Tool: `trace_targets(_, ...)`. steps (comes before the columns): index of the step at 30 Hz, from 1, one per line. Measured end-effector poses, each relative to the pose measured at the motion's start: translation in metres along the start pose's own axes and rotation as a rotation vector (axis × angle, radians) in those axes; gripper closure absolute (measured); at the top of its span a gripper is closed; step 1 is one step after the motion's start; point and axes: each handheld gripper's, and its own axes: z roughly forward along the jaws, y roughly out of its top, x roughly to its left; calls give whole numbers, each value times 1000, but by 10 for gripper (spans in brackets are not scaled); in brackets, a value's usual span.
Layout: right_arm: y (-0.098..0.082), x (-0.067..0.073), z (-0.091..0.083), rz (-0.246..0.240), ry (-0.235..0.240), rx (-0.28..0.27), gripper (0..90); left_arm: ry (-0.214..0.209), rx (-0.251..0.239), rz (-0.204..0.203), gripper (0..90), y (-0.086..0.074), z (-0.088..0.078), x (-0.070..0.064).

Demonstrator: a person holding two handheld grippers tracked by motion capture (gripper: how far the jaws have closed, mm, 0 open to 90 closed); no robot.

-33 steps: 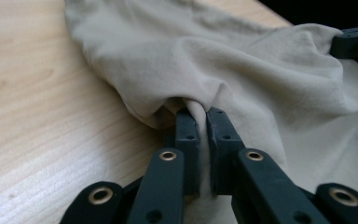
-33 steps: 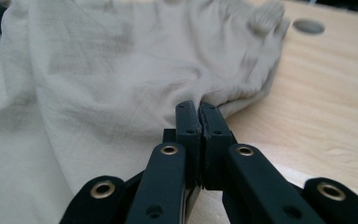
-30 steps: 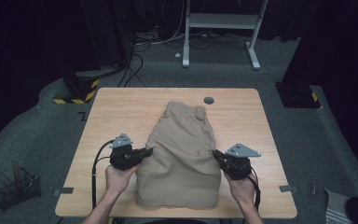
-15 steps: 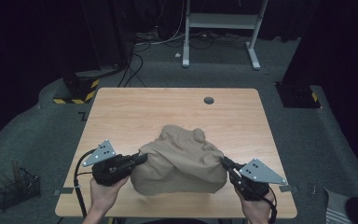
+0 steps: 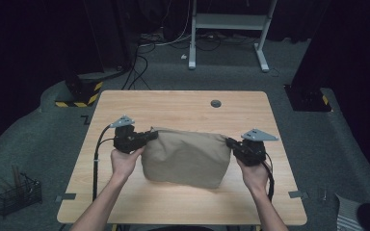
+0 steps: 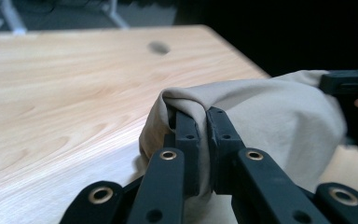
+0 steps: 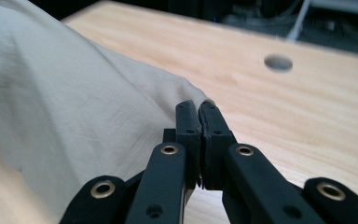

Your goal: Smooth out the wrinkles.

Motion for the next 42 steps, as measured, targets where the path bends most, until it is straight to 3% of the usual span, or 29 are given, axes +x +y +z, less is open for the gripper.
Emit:
trace_targets(4,-2,-15,32,26,-25,57,878,33,32,-38,846,-3,26,18)
trace_targets(6,-2,-19,44,32,-46,75,877,65,58,-21,845,-2,39,23)
trace_targets(10,-3,-28,66,60,-84,95,872,87,73,-38,843,1,56,34)
trace_targets(12,-3,-31,78,68,-111,110,872,120,104,-33,842,-2,68,39)
trace_targets(16,-13,-35,101,95,-135,178,871,143,161,-68,841,-17,85,47)
trace_targets(19,-21,-33,110,96,-140,207,872,144,201,-65,842,-32,87,47)
trace_targets(22,-27,-30,114,72,-140,226,857,126,212,-86,838,-40,82,47)
trace_targets(23,-27,-30,115,74,-144,225,826,140,211,-68,826,-38,80,46)
trace_targets(24,-26,-29,114,81,-156,223,778,154,201,-58,789,-36,77,44)
trace_targets(27,-22,-31,104,106,-177,189,608,160,125,-55,567,-27,63,38)
trace_targets(30,-18,-29,88,117,-183,123,547,165,57,0,437,-21,49,24)
trace_targets(35,-9,-9,62,60,-152,11,520,112,3,88,380,-18,40,-3)
trace_targets(37,-8,0,61,34,-106,-4,518,87,23,112,371,-20,46,-9)
trace_targets(39,-10,9,66,35,-31,13,518,78,70,120,364,-25,57,-9)
trace_targets(42,-22,15,83,35,2,84,514,101,120,83,365,-38,71,-3)
